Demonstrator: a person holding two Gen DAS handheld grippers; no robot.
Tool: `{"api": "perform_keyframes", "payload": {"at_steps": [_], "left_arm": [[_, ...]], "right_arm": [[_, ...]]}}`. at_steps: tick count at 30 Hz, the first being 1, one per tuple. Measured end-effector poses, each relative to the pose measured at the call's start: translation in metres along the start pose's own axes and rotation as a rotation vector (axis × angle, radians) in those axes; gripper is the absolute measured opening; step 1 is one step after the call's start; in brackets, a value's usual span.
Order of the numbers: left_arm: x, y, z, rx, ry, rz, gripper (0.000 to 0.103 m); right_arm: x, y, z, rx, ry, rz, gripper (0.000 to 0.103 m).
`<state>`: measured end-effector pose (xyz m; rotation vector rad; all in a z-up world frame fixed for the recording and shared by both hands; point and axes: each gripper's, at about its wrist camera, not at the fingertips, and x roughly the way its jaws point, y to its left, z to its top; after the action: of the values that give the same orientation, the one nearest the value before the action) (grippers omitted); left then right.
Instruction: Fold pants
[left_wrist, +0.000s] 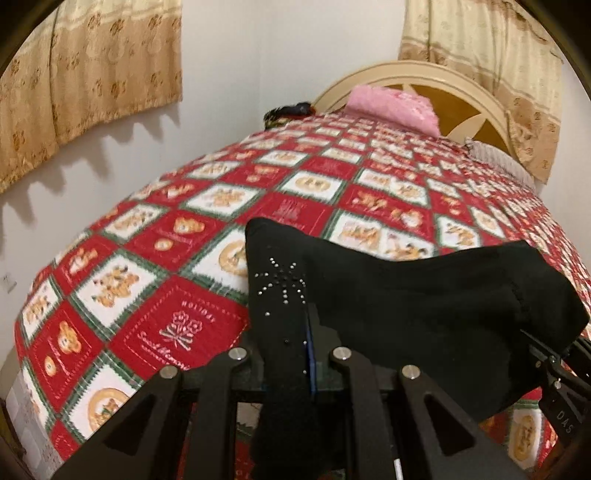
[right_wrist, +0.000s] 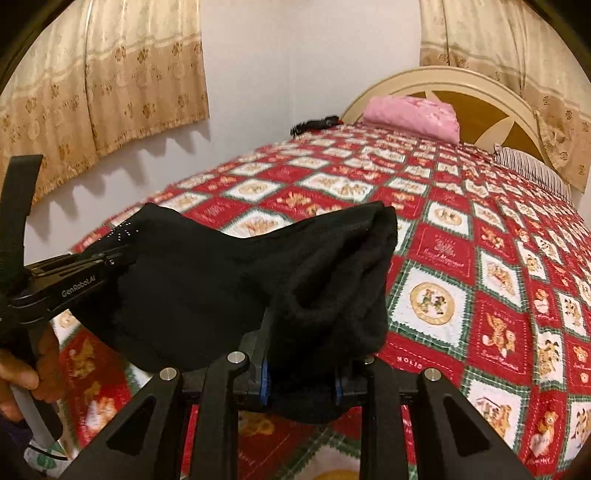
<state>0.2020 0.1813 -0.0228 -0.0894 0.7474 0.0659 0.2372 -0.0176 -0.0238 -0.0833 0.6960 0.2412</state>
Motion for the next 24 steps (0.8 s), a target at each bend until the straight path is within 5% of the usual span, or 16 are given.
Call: {"api": "perform_keyframes", "payload": {"at_steps": [7, 9, 11, 14, 16, 21, 24], "left_arm": [[0.013, 0.004, -0.006, -0.008, 0.033, -0.004, 0.019], [0.015, 0.004, -0.007, -0.003, 0.039, 0.012, 0.027], [0.017, 0.010, -0.007, -0.013, 0.039, 0.048, 0.059], [0.016, 0.027, -0.008, -0.048, 0.058, 0.123, 0.098], [0.013, 0.046, -0.012, -0.102, 0.092, 0.108, 0.103], [-0.009, 0.078, -0.021, -0.155, 0.110, 0.113, 0.103], [-0.025, 0.086, -0.023, -0.166, 0.078, 0.190, 0.103]], "right_arm": [[0.027, -0.010, -0.008, 0.006, 0.075, -0.004, 0.025], [0.030, -0.013, -0.008, 0.022, 0.092, 0.010, 0.026], [0.031, -0.015, -0.009, 0.025, 0.102, 0.013, 0.028], [0.030, -0.020, -0.012, 0.041, 0.110, 0.004, 0.046], [0.027, -0.028, -0.014, 0.063, 0.131, -0.032, 0.079], [0.000, -0.056, -0.033, 0.163, 0.120, 0.050, 0.082], [-0.022, -0.071, -0.043, 0.217, 0.083, 0.033, 0.082]]}}
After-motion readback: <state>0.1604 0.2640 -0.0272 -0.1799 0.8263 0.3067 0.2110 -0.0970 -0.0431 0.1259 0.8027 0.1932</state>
